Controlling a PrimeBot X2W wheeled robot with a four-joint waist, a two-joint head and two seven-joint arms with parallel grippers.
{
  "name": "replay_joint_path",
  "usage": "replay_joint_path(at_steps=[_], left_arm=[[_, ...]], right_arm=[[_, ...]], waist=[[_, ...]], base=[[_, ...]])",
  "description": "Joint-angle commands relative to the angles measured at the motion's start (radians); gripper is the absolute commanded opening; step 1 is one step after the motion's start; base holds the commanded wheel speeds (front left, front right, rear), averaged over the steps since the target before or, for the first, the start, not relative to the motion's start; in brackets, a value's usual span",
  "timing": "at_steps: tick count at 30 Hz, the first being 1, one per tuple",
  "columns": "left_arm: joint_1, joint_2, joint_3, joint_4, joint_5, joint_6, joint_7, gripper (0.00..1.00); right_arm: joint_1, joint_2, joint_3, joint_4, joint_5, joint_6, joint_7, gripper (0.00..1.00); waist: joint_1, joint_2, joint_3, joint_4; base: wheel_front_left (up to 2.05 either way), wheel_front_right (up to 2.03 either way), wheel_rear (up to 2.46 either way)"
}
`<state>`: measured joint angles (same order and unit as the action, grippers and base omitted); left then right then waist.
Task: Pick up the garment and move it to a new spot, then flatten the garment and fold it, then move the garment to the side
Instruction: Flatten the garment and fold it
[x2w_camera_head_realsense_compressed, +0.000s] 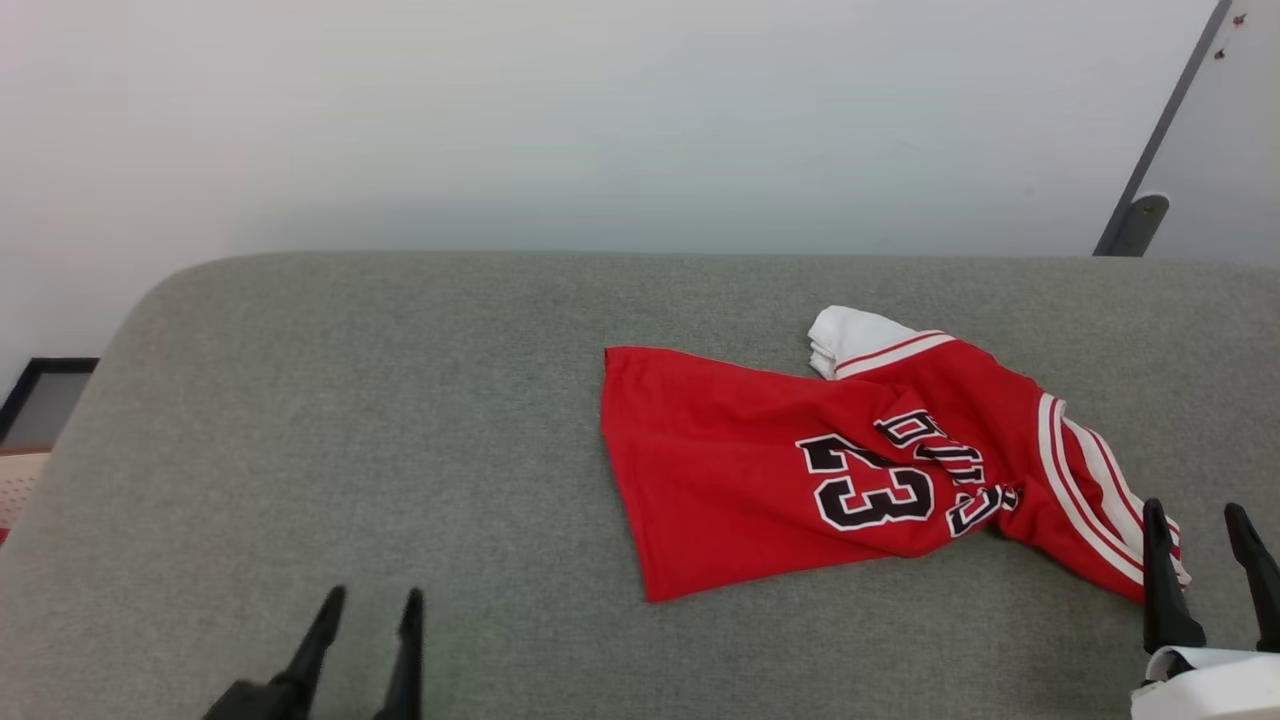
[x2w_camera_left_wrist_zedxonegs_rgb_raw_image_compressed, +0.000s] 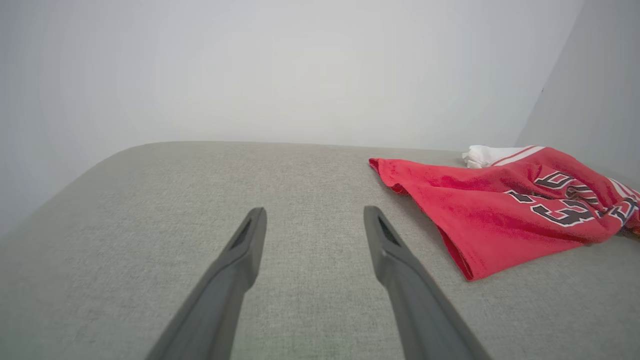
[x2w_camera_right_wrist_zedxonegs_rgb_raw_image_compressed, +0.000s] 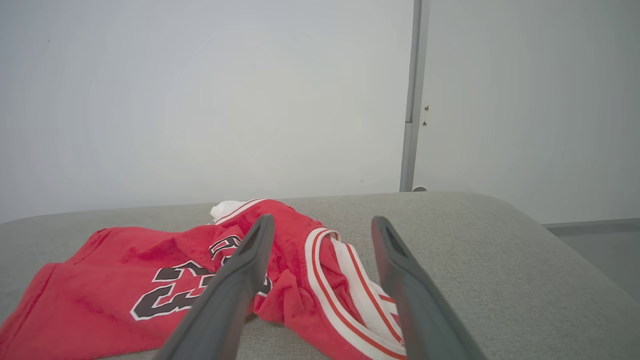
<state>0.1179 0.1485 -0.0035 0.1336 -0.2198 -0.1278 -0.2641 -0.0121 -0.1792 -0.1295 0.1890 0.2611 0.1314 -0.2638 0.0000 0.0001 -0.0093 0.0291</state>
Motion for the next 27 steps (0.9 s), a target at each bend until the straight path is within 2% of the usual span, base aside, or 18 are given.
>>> replay_joint_path(at_steps=[1, 9, 13, 17, 22, 27], left_arm=[[-0.028, 0.012, -0.023, 0.007, -0.002, -0.003, 0.000, 1.00], [-0.249, 0.087, -0.152, 0.109, -0.035, -0.003, 0.002, 1.00], [-0.486, 0.147, -0.287, 0.213, -0.102, -0.003, 0.086, 1.00], [-0.725, 0.188, -0.423, 0.333, -0.226, -0.003, 0.257, 1.00], [-0.971, 0.241, -0.594, 0.462, -0.457, -0.002, 0.551, 1.00], [-1.149, 0.275, -0.662, 0.573, -0.639, -0.002, 0.788, 1.00]], right_arm=[[-0.016, 0.007, 0.005, -0.004, -0.002, -0.001, -0.001, 1.00], [-0.062, 0.029, 0.035, -0.011, 0.022, -0.001, -0.001, 1.00], [-0.100, 0.051, 0.044, -0.011, 0.039, -0.001, -0.001, 1.00], [-0.141, 0.073, 0.049, -0.006, 0.061, -0.001, -0.001, 1.00], [-0.192, 0.101, 0.054, 0.002, 0.085, -0.001, -0.001, 1.00], [-0.222, 0.120, 0.061, 0.015, 0.104, -0.001, -0.001, 1.00]], waist=[[0.0000, -0.0001, 0.008, -0.009], [0.0000, -0.0001, 0.101, -0.084], [0.0000, -0.0001, 0.174, -0.160], [0.0000, -0.0001, 0.253, -0.250], [0.0000, -0.0001, 0.339, -0.365], [0.0000, -0.0001, 0.390, -0.460]], base=[[0.00, 0.00, 0.00], [0.00, 0.00, 0.00], [0.00, 0.00, 0.00], [0.00, 0.00, 0.00], [0.00, 0.00, 0.00], [0.00, 0.00, 0.00]])
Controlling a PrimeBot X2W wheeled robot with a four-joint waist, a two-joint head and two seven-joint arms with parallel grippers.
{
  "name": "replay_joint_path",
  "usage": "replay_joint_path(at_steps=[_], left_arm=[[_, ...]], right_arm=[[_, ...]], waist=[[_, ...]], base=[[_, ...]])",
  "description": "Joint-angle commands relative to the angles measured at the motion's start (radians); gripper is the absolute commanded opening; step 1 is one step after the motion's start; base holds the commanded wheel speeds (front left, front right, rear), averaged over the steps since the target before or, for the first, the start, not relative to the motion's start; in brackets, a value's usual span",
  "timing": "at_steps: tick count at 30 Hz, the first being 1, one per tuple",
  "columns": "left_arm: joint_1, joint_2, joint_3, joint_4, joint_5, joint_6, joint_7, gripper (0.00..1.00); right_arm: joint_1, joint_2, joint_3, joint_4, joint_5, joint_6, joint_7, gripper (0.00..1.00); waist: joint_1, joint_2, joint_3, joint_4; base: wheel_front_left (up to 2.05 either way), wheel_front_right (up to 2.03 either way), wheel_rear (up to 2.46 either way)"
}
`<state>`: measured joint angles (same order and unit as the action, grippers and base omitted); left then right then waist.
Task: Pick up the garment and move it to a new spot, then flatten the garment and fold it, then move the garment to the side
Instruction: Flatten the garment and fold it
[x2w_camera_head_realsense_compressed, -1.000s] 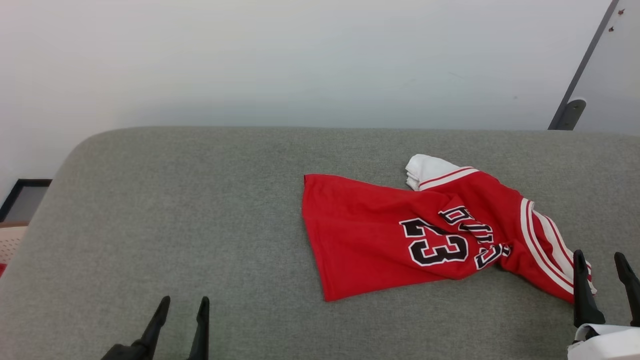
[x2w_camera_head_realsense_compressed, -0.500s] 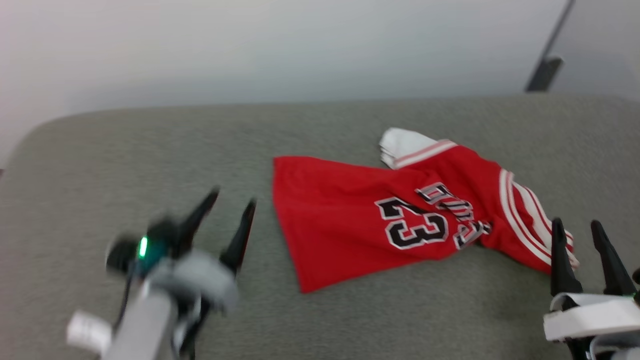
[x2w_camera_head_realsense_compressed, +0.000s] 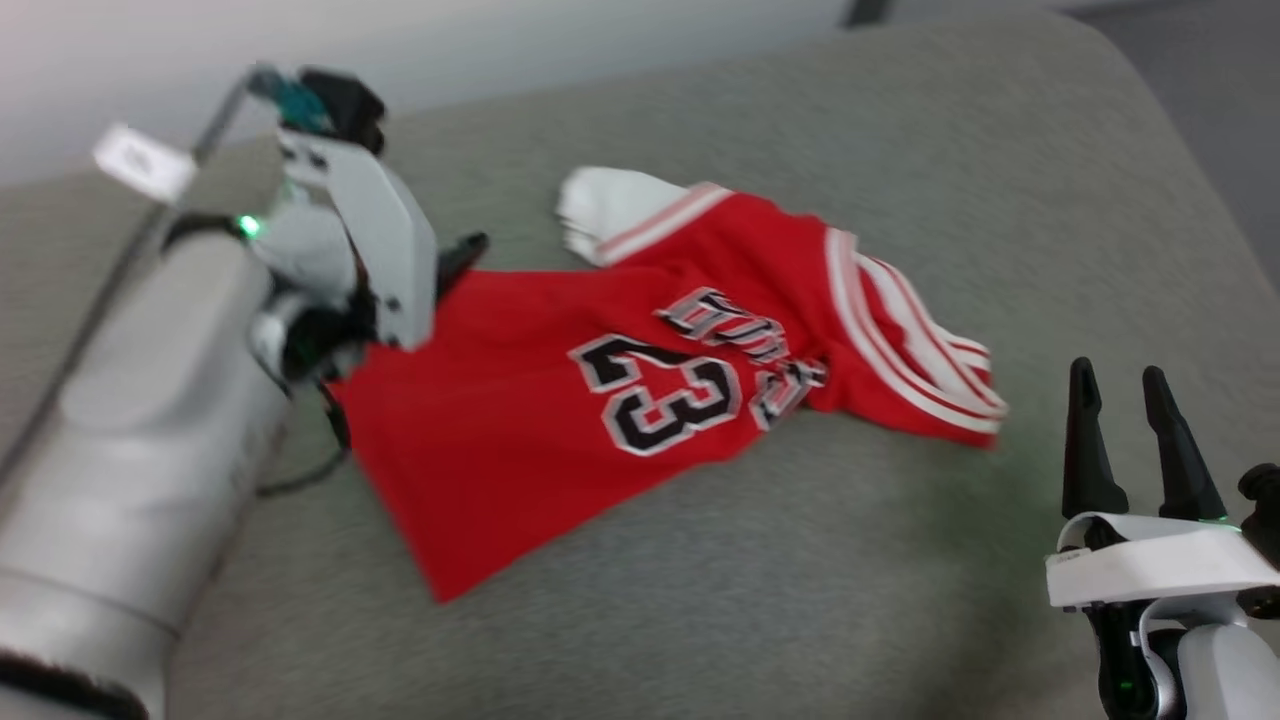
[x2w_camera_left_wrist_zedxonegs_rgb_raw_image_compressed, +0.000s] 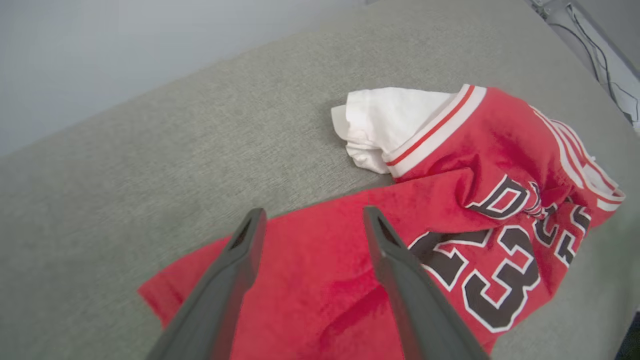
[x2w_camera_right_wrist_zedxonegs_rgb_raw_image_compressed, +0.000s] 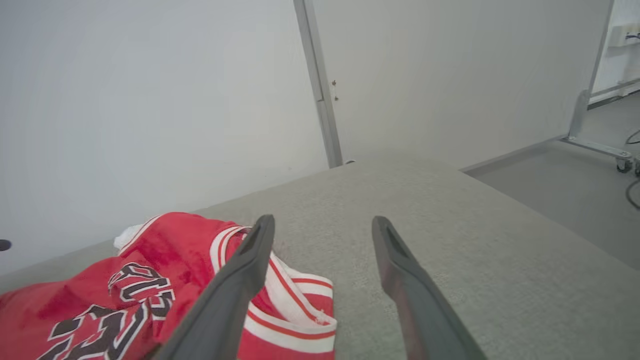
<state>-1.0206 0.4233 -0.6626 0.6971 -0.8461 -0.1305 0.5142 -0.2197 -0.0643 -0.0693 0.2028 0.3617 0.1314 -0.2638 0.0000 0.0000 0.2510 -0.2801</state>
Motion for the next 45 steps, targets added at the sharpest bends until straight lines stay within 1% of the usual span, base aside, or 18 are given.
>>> replay_joint_path(at_steps=[1, 5, 12, 14, 21, 22, 23, 24, 29, 35, 40, 45], left_arm=[[-0.043, 0.004, -0.013, 0.030, -0.028, 0.000, 0.045, 1.00], [-0.143, 0.010, -0.061, 0.104, -0.063, 0.000, 0.142, 1.00], [-0.259, 0.024, -0.116, 0.197, -0.107, 0.000, 0.247, 1.00], [-0.278, 0.028, -0.129, 0.219, -0.110, 0.000, 0.256, 1.00], [-0.307, 0.037, -0.147, 0.267, -0.147, 0.000, 0.227, 1.00], [-0.306, 0.037, -0.153, 0.270, -0.152, 0.000, 0.227, 0.38], [-0.304, 0.037, -0.160, 0.269, -0.159, 0.000, 0.227, 0.11], [-0.303, 0.037, -0.166, 0.268, -0.165, 0.000, 0.228, 0.00], [-0.306, 0.029, -0.177, 0.256, -0.200, 0.000, 0.184, 0.00], [-0.308, 0.050, -0.197, 0.258, -0.210, 0.000, 0.077, 0.00], [-0.282, 0.096, -0.202, 0.319, -0.204, 0.000, -0.012, 0.00], [-0.226, 0.146, -0.192, 0.388, -0.226, 0.000, -0.063, 0.00]], right_arm=[[-0.019, 0.007, 0.002, 0.003, 0.008, -0.001, -0.001, 1.00], [-0.034, 0.014, 0.015, 0.009, 0.023, -0.001, -0.001, 1.00], [-0.062, 0.014, 0.045, 0.014, 0.070, -0.001, -0.001, 1.00], [-0.065, 0.014, 0.052, 0.014, 0.079, -0.001, -0.001, 1.00], [-0.073, 0.014, 0.062, 0.010, 0.092, -0.001, -0.001, 1.00], [-0.072, 0.014, 0.060, 0.010, 0.093, -0.001, -0.001, 1.00], [-0.071, 0.014, 0.057, 0.010, 0.093, -0.001, -0.001, 1.00], [-0.069, 0.014, 0.053, 0.010, 0.091, -0.001, -0.001, 1.00], [-0.056, 0.013, 0.037, 0.008, 0.074, -0.001, -0.001, 1.00], [-0.056, 0.013, 0.024, -0.001, 0.040, -0.001, -0.001, 1.00], [-0.039, 0.013, 0.014, 0.000, 0.005, -0.001, -0.001, 1.00], [-0.023, 0.011, 0.009, 0.000, -0.023, -0.001, -0.001, 1.00]], waist=[[0.0000, 0.0000, 0.138, -0.165], [0.0000, 0.0000, 0.172, -0.212], [0.0000, 0.0000, 0.214, -0.265], [0.0000, 0.0000, 0.219, -0.275], [0.0000, 0.0000, 0.231, -0.291], [0.0000, 0.0000, 0.231, -0.291], [0.0000, 0.0000, 0.231, -0.289], [0.0000, 0.0000, 0.229, -0.285], [0.0000, 0.0000, 0.206, -0.243], [0.0000, 0.0000, 0.163, -0.160], [0.0000, 0.0000, 0.110, -0.083], [0.0000, 0.0000, 0.067, -0.022]], base=[[0.00, 0.00, 0.00], [0.00, 0.00, 0.00], [0.00, 0.00, 0.00], [0.00, 0.00, 0.00], [0.00, 0.00, 0.00], [0.00, 0.00, 0.00], [0.00, 0.00, 0.00], [0.00, 0.00, 0.00], [0.00, 0.00, 0.00], [0.00, 0.00, 0.00], [0.00, 0.00, 0.00], [0.00, 0.00, 0.00]])
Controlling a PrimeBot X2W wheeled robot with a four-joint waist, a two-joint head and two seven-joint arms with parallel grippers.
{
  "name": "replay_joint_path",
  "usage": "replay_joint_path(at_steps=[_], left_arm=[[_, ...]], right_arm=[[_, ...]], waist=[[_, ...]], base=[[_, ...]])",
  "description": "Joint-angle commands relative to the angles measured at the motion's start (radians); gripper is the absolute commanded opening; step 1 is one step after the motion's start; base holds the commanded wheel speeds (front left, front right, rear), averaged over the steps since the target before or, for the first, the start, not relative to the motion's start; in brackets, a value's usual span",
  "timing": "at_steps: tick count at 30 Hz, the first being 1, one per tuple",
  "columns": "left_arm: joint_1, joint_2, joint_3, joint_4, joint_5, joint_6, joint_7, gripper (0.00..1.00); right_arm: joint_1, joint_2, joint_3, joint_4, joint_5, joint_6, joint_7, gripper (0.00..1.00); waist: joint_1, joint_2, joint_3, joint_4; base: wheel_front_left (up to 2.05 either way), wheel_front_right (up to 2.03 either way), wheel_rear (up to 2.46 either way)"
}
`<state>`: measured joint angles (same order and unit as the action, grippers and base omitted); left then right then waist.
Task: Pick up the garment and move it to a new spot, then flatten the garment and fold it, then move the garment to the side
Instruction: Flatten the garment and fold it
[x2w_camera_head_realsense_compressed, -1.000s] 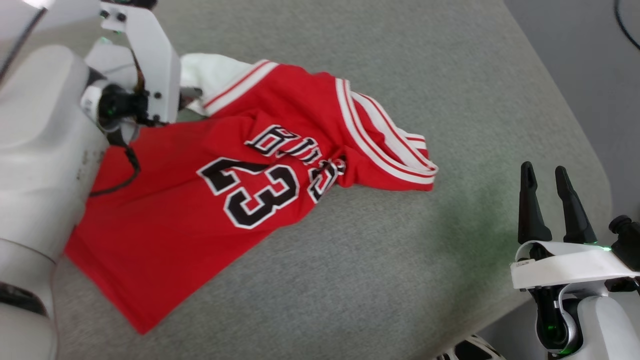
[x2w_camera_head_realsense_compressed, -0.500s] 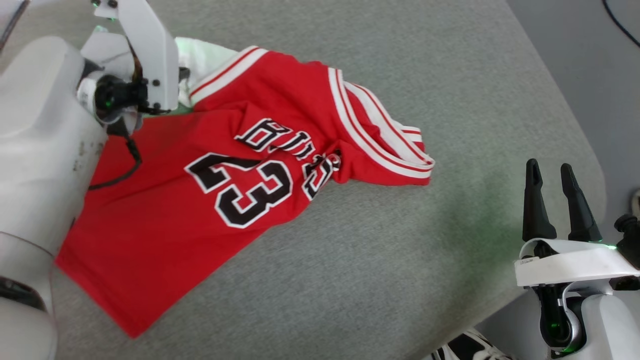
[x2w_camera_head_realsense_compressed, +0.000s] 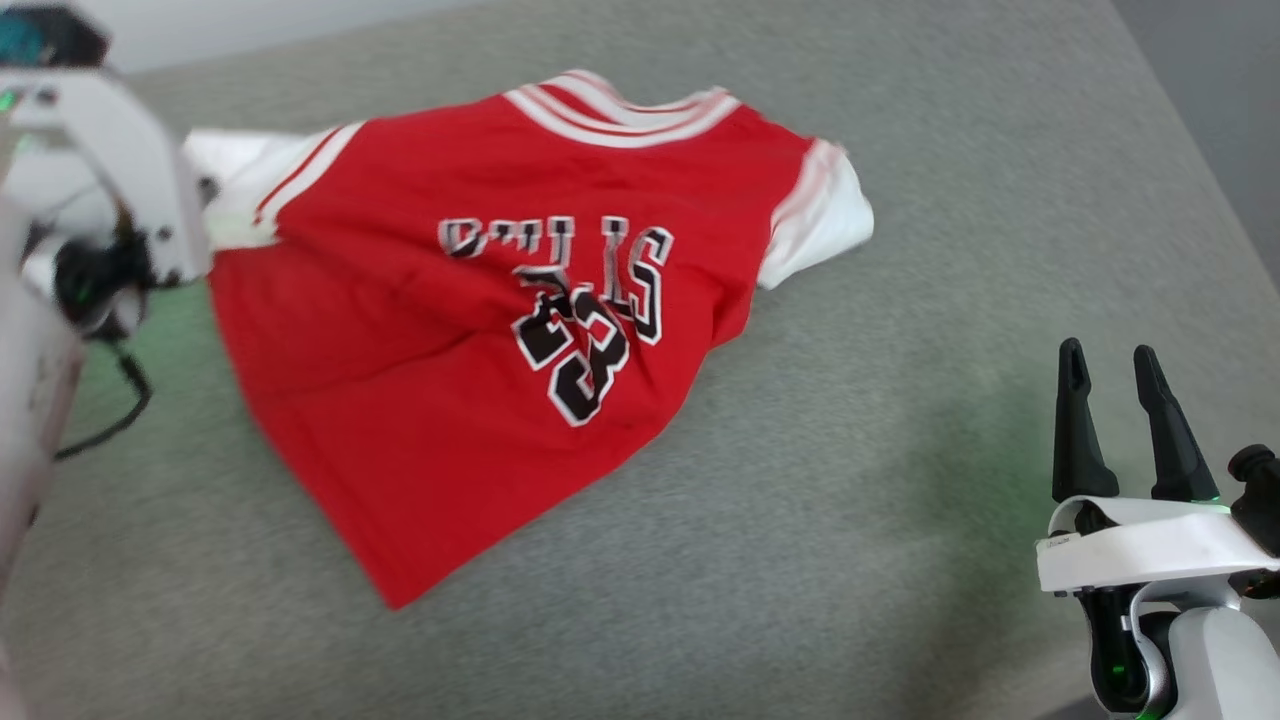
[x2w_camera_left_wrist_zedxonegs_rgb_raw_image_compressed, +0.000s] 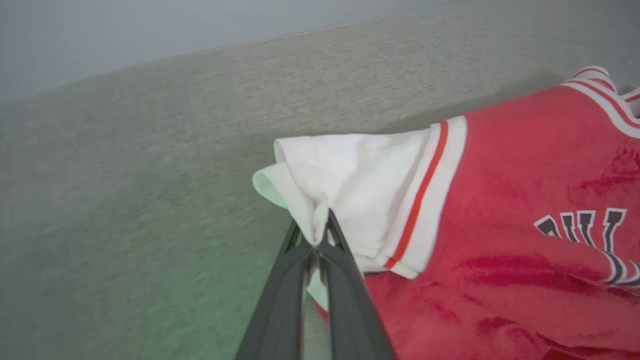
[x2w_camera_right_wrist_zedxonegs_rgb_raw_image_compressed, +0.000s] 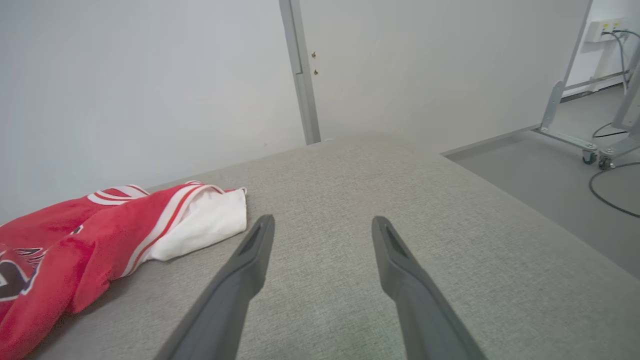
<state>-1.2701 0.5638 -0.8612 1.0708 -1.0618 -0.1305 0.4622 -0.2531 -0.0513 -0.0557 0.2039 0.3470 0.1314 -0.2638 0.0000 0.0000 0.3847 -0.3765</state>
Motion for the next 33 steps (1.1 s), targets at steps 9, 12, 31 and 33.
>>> replay_joint_path(at_steps=[9, 12, 31, 33], left_arm=[[0.120, 0.058, 0.020, 0.111, -0.029, 0.006, -0.097, 0.00], [0.130, 0.059, 0.028, 0.119, -0.038, 0.005, -0.119, 0.00], [0.304, -0.001, 0.060, 0.078, -0.064, 0.000, -0.563, 1.00], [0.346, -0.013, 0.062, 0.044, -0.070, 0.000, -0.625, 1.00]], right_arm=[[0.039, -0.027, -0.008, -0.004, -0.028, -0.001, -0.001, 1.00], [0.039, -0.033, -0.005, -0.005, -0.031, -0.001, -0.001, 1.00], [0.070, -0.134, 0.034, 0.025, -0.048, -0.001, -0.001, 1.00], [0.075, -0.153, 0.050, 0.030, -0.047, -0.001, -0.001, 1.00]], waist=[[0.0000, 0.0000, -0.111, 0.144], [0.0000, 0.0000, -0.116, 0.151], [0.0000, 0.0000, -0.201, 0.235], [0.0000, 0.0000, -0.211, 0.260]], base=[[0.00, 0.00, 0.00], [0.00, 0.00, 0.00], [0.00, 0.00, 0.00], [0.00, 0.00, 0.00]])
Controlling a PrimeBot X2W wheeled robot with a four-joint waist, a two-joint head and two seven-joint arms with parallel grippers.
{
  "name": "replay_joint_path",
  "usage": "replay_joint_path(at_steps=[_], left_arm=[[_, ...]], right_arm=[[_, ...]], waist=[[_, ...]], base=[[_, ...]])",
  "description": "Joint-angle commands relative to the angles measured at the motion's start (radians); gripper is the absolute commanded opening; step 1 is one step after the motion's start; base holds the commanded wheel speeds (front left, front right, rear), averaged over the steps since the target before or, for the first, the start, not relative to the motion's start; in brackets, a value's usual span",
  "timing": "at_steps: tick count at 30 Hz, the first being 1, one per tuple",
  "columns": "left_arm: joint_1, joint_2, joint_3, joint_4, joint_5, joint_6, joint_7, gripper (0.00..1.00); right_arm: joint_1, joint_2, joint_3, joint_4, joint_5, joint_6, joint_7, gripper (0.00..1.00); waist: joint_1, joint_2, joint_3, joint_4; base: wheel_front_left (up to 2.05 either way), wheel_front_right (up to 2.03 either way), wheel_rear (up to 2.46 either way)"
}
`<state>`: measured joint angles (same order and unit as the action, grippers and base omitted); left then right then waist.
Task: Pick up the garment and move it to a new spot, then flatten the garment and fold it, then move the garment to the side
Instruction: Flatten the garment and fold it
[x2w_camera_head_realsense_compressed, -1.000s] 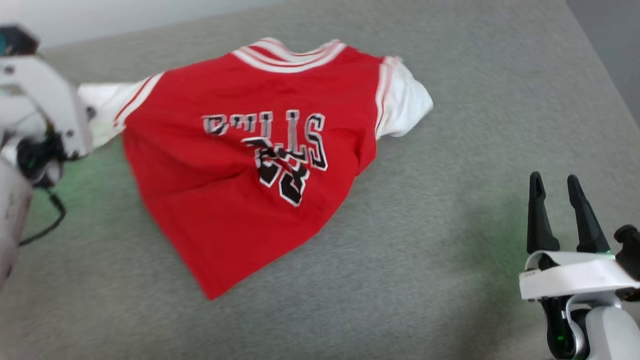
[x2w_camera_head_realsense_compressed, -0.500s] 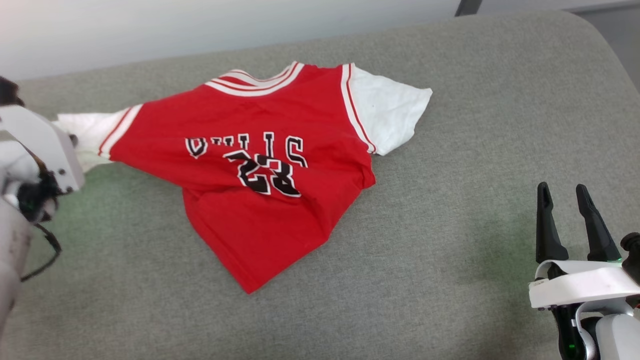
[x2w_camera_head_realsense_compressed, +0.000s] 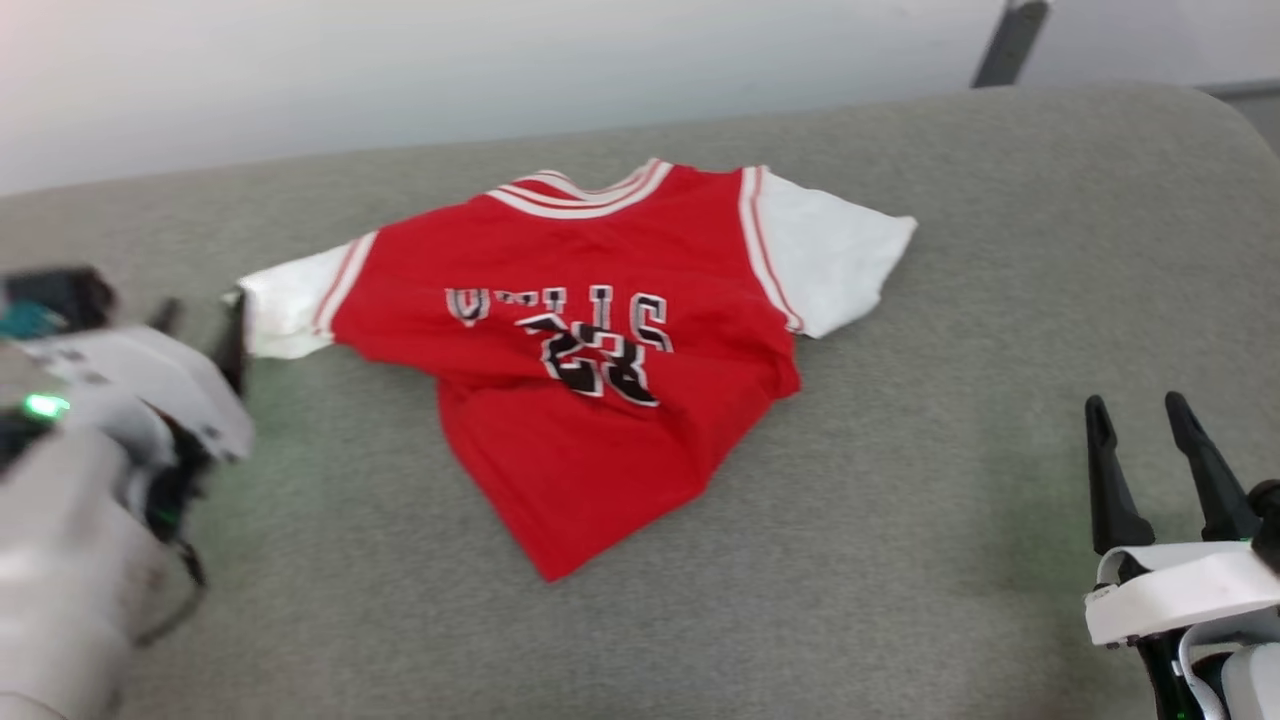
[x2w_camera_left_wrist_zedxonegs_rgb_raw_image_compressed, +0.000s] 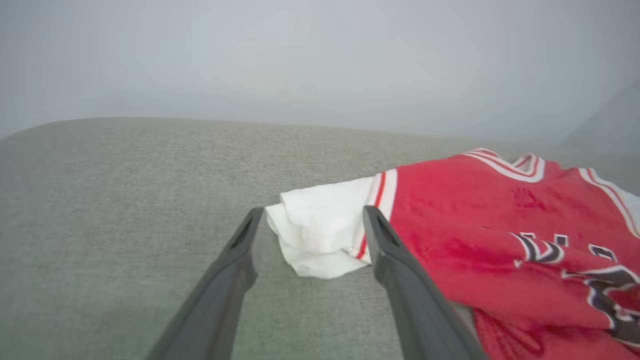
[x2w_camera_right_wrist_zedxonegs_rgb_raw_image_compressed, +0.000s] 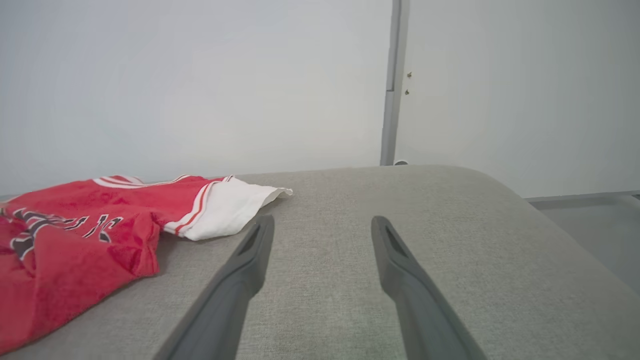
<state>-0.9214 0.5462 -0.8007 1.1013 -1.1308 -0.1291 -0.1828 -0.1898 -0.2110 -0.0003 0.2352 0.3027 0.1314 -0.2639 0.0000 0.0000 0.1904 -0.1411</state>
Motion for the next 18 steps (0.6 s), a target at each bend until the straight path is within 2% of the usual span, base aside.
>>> replay_joint_path(at_steps=[1, 5, 7, 9, 13, 16, 18], left_arm=[[0.020, -0.002, 0.000, -0.005, -0.001, -0.002, -0.011, 1.00], [0.105, -0.043, 0.028, -0.087, 0.004, 0.001, -0.076, 1.00], [0.134, -0.047, 0.089, -0.167, 0.040, 0.027, -0.082, 1.00], [0.219, -0.065, 0.190, -0.279, 0.099, 0.068, -0.082, 1.00], [0.440, -0.127, 0.375, -0.550, 0.295, 0.161, -0.081, 1.00], [0.606, -0.203, 0.490, -0.733, 0.424, 0.207, -0.082, 1.00], [0.702, -0.256, 0.542, -0.828, 0.510, 0.212, -0.081, 1.00]], right_arm=[[0.013, -0.005, 0.007, 0.002, -0.002, -0.001, 0.000, 1.00], [0.000, -0.061, 0.085, 0.019, -0.004, -0.001, 0.000, 1.00], [-0.020, -0.095, 0.135, 0.024, 0.003, -0.001, 0.007, 1.00], [-0.040, -0.132, 0.195, 0.019, 0.012, -0.001, 0.023, 1.00], [-0.095, -0.252, 0.416, -0.022, 0.051, -0.001, 0.108, 1.00], [-0.169, -0.363, 0.614, -0.074, 0.104, -0.001, 0.196, 1.00], [-0.224, -0.433, 0.764, -0.115, 0.149, -0.001, 0.262, 1.00]], waist=[[0.0000, 0.0000, -0.019, 0.038], [0.0000, 0.0000, -0.035, 0.094], [0.0000, 0.0000, -0.041, 0.123], [0.0000, 0.0000, -0.046, 0.151], [0.0000, 0.0000, -0.056, 0.202], [0.0000, 0.0000, -0.056, 0.246], [0.0000, 0.0000, -0.057, 0.281]], base=[[0.00, 0.00, 0.00], [0.00, 0.00, 0.00], [0.00, 0.00, 0.00], [0.00, 0.00, 0.00], [0.00, 0.00, 0.00], [0.00, 0.00, 0.00], [0.00, 0.00, 0.00]])
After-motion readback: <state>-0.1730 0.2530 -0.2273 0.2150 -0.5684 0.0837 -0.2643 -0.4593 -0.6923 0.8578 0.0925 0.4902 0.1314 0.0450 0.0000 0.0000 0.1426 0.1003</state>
